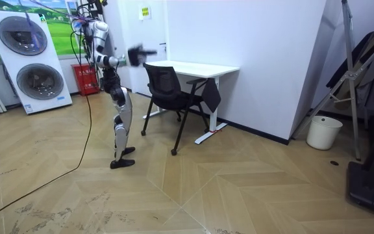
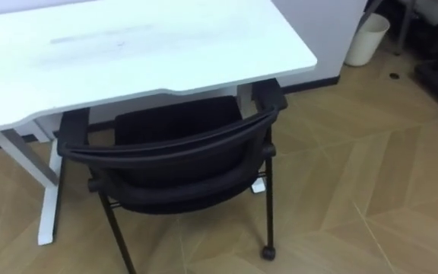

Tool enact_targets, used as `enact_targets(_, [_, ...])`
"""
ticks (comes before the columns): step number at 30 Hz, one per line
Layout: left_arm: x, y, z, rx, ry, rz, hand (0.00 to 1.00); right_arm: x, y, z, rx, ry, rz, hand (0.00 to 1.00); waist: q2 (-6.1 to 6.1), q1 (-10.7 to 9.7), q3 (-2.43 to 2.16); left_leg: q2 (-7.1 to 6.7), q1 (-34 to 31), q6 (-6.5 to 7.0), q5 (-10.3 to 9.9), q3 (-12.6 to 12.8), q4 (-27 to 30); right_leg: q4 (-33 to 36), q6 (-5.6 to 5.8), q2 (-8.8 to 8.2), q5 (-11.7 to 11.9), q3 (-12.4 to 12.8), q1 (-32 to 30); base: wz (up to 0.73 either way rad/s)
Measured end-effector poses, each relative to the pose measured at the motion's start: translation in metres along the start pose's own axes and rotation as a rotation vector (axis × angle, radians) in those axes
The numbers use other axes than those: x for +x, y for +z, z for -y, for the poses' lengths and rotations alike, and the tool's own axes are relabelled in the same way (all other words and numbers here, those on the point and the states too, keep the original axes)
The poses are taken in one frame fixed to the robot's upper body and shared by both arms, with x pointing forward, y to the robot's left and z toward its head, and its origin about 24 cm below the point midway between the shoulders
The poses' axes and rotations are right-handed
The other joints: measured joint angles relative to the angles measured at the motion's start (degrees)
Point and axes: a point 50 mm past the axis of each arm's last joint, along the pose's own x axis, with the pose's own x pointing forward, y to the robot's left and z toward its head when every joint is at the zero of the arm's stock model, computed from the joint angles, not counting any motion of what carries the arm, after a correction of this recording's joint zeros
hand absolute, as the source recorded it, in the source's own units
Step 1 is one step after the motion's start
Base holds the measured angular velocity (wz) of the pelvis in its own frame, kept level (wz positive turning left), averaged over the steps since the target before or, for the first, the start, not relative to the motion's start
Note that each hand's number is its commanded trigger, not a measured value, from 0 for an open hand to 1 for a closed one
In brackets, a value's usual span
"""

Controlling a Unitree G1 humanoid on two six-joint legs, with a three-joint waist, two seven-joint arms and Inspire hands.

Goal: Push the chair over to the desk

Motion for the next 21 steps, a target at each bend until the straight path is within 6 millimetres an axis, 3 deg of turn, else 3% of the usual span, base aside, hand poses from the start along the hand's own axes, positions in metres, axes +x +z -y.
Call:
enact_targets(2, [-0.022, -0.041, -0.013, 0.116, -0.053, -0.176, 0.0, -0.018, -0.053, 0.027, -0.134, -0.021, -0.234, 0.0, 0.2, 0.8, -0.07, -0.08, 0.0, 0.15, -0.6, -0.1, 0.2, 0.0, 0.02, 0.05, 0.0, 1.3, -0.1, -0.04])
enact_targets(3, [-0.03, -0.052, -0.017, 0.149, -0.066, -0.227, 0.0, -0.024, -0.066, 0.035, -0.166, -0.03, -0.295, 0.0, 0.21, 1.0, -0.08, -0.12, 0.1, 0.21, -0.7, -0.1, 0.2, 0.0, 0.03, 0.01, 0.0, 1.7, 0.0, -0.03])
enact_targets(5, [-0.062, -0.094, -0.037, 0.264, -0.11, -0.447, 0.0, -0.049, -0.109, 0.065, -0.26, -0.081, -0.523, 0.0, 0.9, 0.9, -0.23, -0.41, 0.2, 0.35, -0.8, -0.1, 0.0, -0.2, 0.05, -0.22, 0.0, 2.9, 0.0, 0.0])
enact_targets(8, [-0.096, -0.133, -0.065, 0.424, -0.165, -0.664, 0.0, -0.082, -0.148, 0.1, -0.397, -0.099, -0.753, 0.0, 1.18, 1.2, -0.19, -0.6, 1.3, 0.45, -0.9, -0.1, -0.4, -0.2, 0.14, -0.33, -0.1, 3.9, 0.8, 0.0])
enact_targets(11, [-0.126, -0.157, -0.089, 0.574, -0.261, -0.816, 0.0, -0.112, -0.17, 0.122, -0.513, -0.057, -0.928, 0.0, 1.05, 0.7, -0.13, -0.66, 1.8, 0.17, -1.0, -0.3, -0.4, -0.3, 0.25, -0.38, -0.1, 4.2, 1.3, 0.02])
enact_targets(16, [-0.161, -0.174, -0.097, 0.678, -0.491, -0.995, 0.0, -0.145, -0.19, 0.116, -0.6, 0.143, -1.131, 0.0, 0.81, -0.3, 0.06, -0.79, 1.6, 0.05, -0.9, -0.4, 0.2, -1.7, 0.51, -0.36, -0.4, 4.8, 1.9, 0.02])
enact_targets(21, [-0.185, -0.178, -0.077, 0.66, -0.758, -1.094, 0.0, -0.163, -0.201, 0.084, -0.555, 0.347, -1.246, 0.0, 0.78, -0.4, 0.14, -0.73, 0.9, 0.41, -0.8, -0.6, 1.0, -3.1, 0.62, -0.19, -0.4, 4.0, 2.1, 0.05])
